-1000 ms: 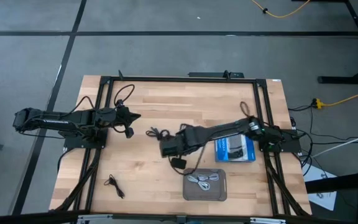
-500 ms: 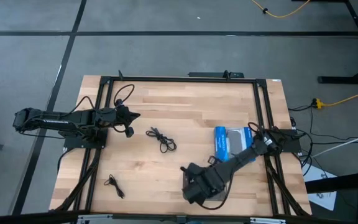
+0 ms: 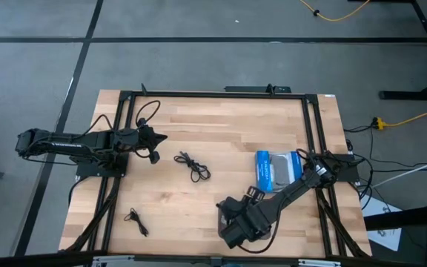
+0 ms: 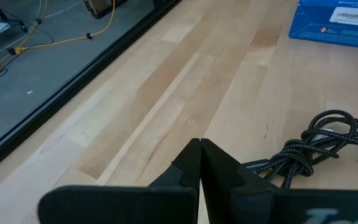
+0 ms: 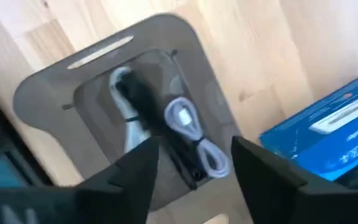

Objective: Pick and place USB-C Cables
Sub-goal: Put the top black charger cable into the black bin

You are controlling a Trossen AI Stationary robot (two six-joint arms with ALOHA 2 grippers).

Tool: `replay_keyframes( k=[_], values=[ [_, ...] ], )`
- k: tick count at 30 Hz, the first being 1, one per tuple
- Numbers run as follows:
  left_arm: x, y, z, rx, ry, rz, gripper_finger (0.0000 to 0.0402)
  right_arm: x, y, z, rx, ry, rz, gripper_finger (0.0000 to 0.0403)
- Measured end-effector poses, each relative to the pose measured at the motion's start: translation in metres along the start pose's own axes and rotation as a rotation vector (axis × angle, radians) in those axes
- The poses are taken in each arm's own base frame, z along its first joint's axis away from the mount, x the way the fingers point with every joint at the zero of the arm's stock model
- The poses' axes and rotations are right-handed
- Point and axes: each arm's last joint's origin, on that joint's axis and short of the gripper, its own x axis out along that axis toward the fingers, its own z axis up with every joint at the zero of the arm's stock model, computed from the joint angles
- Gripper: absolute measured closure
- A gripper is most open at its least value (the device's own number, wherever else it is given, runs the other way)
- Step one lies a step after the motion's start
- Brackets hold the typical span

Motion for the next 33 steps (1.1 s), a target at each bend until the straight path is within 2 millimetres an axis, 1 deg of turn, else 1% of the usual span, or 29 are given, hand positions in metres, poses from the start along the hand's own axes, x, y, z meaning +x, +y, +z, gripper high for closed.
replay_keyframes(
  k=[2,5,7,10,12,14,18,21,23,26,29,33],
  values=[
    [0.000,0.000,0.000,0.000,0.000,0.000,0.0401,0.001,-0.002,0.004,-0.043,-0.055,-0.031,0.0185],
    [0.000,0.000,0.000,-0.001,0.000,0.000,0.0401,0.003,-0.011,0.021,-0.063,-0.192,-0.118,0.0180],
    [0.000,0.000,0.000,-0.012,0.000,-0.001,0.0401,0.007,-0.022,0.037,-0.021,-0.252,-0.181,0.0182],
    [0.000,0.000,0.000,-0.027,0.000,-0.001,0.0401,0.017,-0.045,0.069,0.062,-0.240,-0.209,0.0189],
    [0.000,0.000,0.000,-0.024,0.000,-0.001,0.0401,0.024,-0.061,0.091,0.097,-0.200,-0.177,0.0192],
    [0.000,0.000,0.000,-0.023,0.000,0.000,0.0401,0.031,-0.070,0.114,0.091,-0.209,-0.104,0.0193],
    [0.000,0.000,0.000,-0.020,0.001,0.002,0.0401,0.046,-0.072,0.156,-0.053,-0.322,0.086,0.0194],
    [0.000,0.000,-0.001,-0.016,0.009,0.003,0.0401,0.061,-0.075,0.179,-0.104,-0.380,0.162,0.0194],
    [0.000,0.000,-0.003,-0.008,0.024,0.006,0.0401,0.074,-0.081,0.188,-0.107,-0.371,0.152,0.0194],
    [0.000,0.001,-0.004,0.000,0.042,0.014,0.0401,0.104,-0.086,0.196,-0.100,-0.314,0.122,0.0194],
    [0.000,0.001,-0.004,0.001,0.041,0.025,0.0401,0.131,-0.083,0.199,-0.110,-0.254,0.158,0.0194],
    [0.000,0.001,-0.004,0.001,0.042,0.025,0.0401,0.155,-0.081,0.200,-0.093,-0.210,0.148,0.0194]
  ],
)
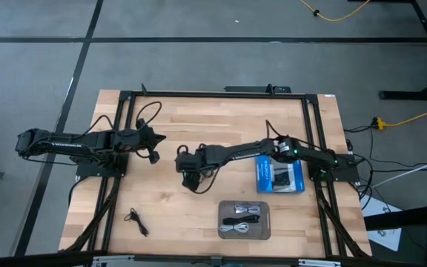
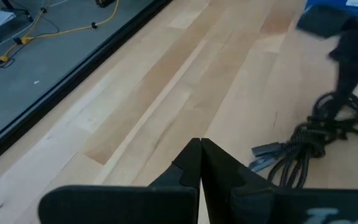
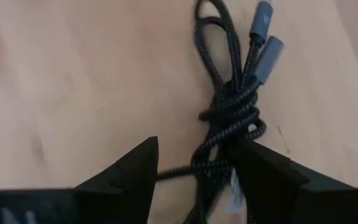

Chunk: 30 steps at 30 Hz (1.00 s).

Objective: Pick and place USB-C Cables
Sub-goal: Put the top black charger cable into the black bin

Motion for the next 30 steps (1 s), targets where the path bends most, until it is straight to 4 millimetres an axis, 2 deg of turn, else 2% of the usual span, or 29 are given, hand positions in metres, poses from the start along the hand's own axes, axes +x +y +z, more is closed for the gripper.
replay_keyframes(
  k=[6,8,11,14,15,21,27,30],
  values=[
    [0.000,0.000,0.000,0.000,0.000,0.000,0.0401,0.025,-0.010,-0.015,0.046,0.138,-0.094,0.0195],
    [0.000,0.000,0.000,0.001,0.000,0.000,0.0401,0.030,-0.008,-0.020,0.037,0.178,-0.092,0.0207],
    [0.000,0.000,0.000,0.000,0.000,0.000,0.0401,0.032,-0.008,-0.022,0.038,0.208,-0.065,0.0260],
    [0.000,0.000,0.000,0.000,-0.001,0.001,0.0401,0.031,-0.008,-0.023,0.015,0.225,-0.066,0.0347],
    [0.000,0.000,0.000,0.000,-0.001,0.002,0.0401,0.029,-0.007,-0.023,-0.004,0.229,-0.068,0.0354],
    [0.000,0.000,0.000,-0.001,-0.002,0.002,0.0401,0.000,-0.002,-0.023,-0.055,0.327,-0.099,0.0354],
    [0.000,0.000,0.000,-0.002,-0.006,0.016,0.0401,-0.058,0.005,-0.034,-0.050,0.359,-0.141,0.0354],
    [0.000,0.001,0.001,-0.002,-0.008,0.022,0.0401,-0.090,0.015,-0.043,-0.029,0.349,-0.143,0.0354]
  ],
)
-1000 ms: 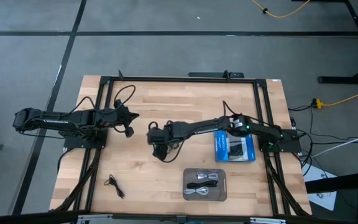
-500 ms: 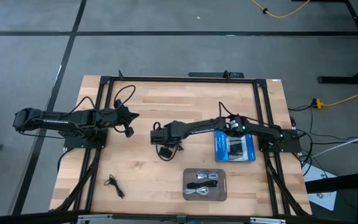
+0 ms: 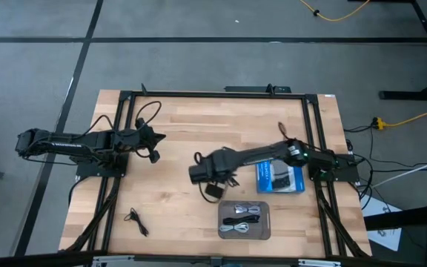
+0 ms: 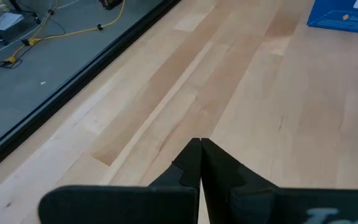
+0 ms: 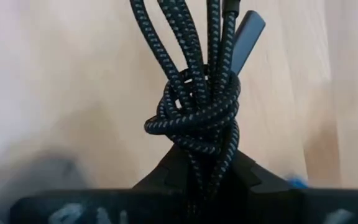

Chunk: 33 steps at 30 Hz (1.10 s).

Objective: Pick and place USB-C Cables
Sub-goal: Put the top black charger cable into the black bin, then put the black charger cable into the black bin

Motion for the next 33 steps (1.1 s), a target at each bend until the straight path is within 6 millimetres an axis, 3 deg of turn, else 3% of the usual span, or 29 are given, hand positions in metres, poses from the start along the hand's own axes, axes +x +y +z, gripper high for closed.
replay_keyframes(
  k=[3,8,17,20,28,33],
  values=[
    [0.000,0.000,0.000,0.000,0.000,0.000,0.0401,-0.027,0.011,-0.022,0.003,-0.014,0.016,0.0354],
    [0.000,0.000,0.000,0.000,0.000,0.000,0.0401,-0.048,0.049,-0.058,-0.036,-0.026,0.096,0.0354],
    [0.000,0.000,0.000,-0.001,0.001,0.000,0.0401,-0.047,0.100,-0.117,0.121,0.058,0.100,0.0354],
    [0.000,0.000,0.000,-0.003,0.001,-0.001,0.0401,-0.049,0.108,-0.127,0.156,0.020,0.077,0.0350],
    [0.000,0.000,0.000,-0.003,0.001,-0.001,0.0401,-0.042,0.111,-0.133,0.179,0.016,0.037,0.0235],
    [0.000,0.000,0.000,-0.003,0.001,-0.001,0.0401,-0.041,0.111,-0.133,0.146,0.015,0.034,0.0213]
  ],
)
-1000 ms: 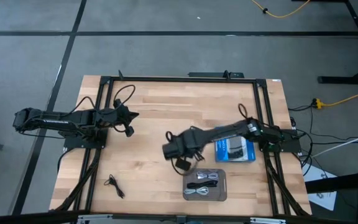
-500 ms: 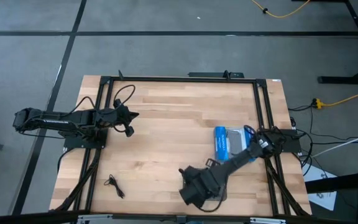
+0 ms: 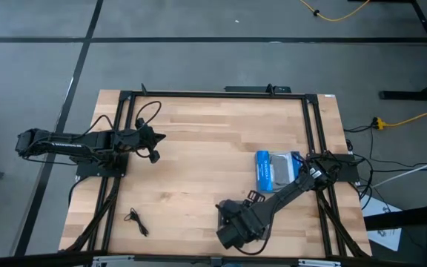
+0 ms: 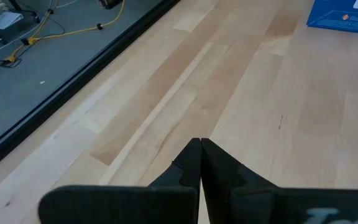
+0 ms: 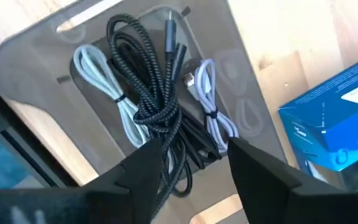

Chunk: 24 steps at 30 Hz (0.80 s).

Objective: Pick and place USB-C Cables
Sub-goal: Put the black charger cable into the black bin

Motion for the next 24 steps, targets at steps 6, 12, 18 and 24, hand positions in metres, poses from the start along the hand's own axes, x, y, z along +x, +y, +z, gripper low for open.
replay_keyframes(
  k=[6,12,18,24],
  values=[
    [0.000,0.000,0.000,0.000,0.000,0.000,0.0401,0.000,-0.002,0.004,-0.111,-0.092,-0.052,0.0219],
    [0.000,0.000,0.001,-0.007,-0.010,-0.007,0.0401,-0.011,-0.009,0.008,-0.216,-0.274,-0.149,0.0221],
    [-0.007,-0.021,0.015,-0.131,-0.070,-0.584,0.0401,-0.013,-0.014,0.016,-0.227,-0.342,-0.201,0.0221],
    [-0.017,-0.052,0.004,-0.175,0.116,-0.783,0.0401,-0.013,-0.017,0.022,-0.209,-0.382,-0.232,0.0221]
  ],
)
